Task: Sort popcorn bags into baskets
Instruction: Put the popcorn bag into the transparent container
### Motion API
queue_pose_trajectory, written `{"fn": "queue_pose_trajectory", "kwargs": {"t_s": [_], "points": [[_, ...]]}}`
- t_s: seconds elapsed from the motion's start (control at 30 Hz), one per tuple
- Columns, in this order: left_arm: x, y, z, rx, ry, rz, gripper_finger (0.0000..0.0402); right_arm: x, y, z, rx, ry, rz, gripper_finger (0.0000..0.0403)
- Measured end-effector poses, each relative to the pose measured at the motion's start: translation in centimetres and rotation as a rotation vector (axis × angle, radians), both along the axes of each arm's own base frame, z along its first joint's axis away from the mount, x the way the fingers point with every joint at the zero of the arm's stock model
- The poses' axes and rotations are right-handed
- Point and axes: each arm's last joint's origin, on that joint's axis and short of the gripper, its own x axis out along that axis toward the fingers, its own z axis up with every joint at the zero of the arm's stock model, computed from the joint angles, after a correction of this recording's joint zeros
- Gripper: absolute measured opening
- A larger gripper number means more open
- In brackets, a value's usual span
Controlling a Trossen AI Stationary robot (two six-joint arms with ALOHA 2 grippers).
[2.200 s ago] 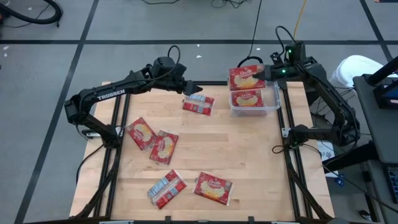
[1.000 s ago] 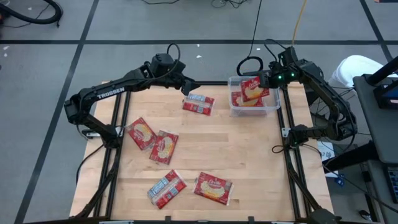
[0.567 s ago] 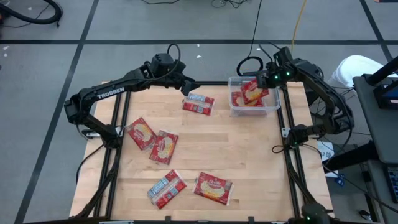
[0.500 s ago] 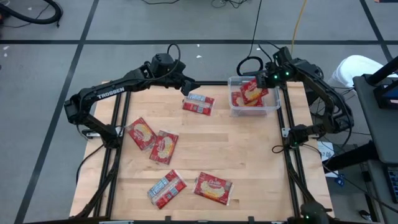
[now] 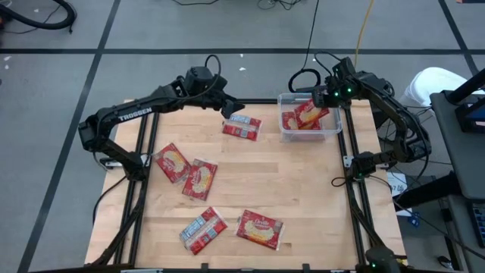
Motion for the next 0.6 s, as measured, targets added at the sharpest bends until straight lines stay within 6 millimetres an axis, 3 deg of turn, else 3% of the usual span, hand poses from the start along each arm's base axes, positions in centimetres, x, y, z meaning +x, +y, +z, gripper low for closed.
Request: {"fn": "queue_pose_trajectory", "kwargs": {"t_s": [0.27, 0.6], "points": [[0.3, -0.7, -0.1, -0.007, 0.014, -0.023, 0.0282, -0.1, 0.2, 0.1, -0.001, 0.038, -0.038, 0.0193], [0.1, -1.2, -0.8, -0.042, 0.087, -0.035, 0.0282, 0.0, 1.3, 1.8, -0.079, -0.022, -0.053, 0.0205]]}}
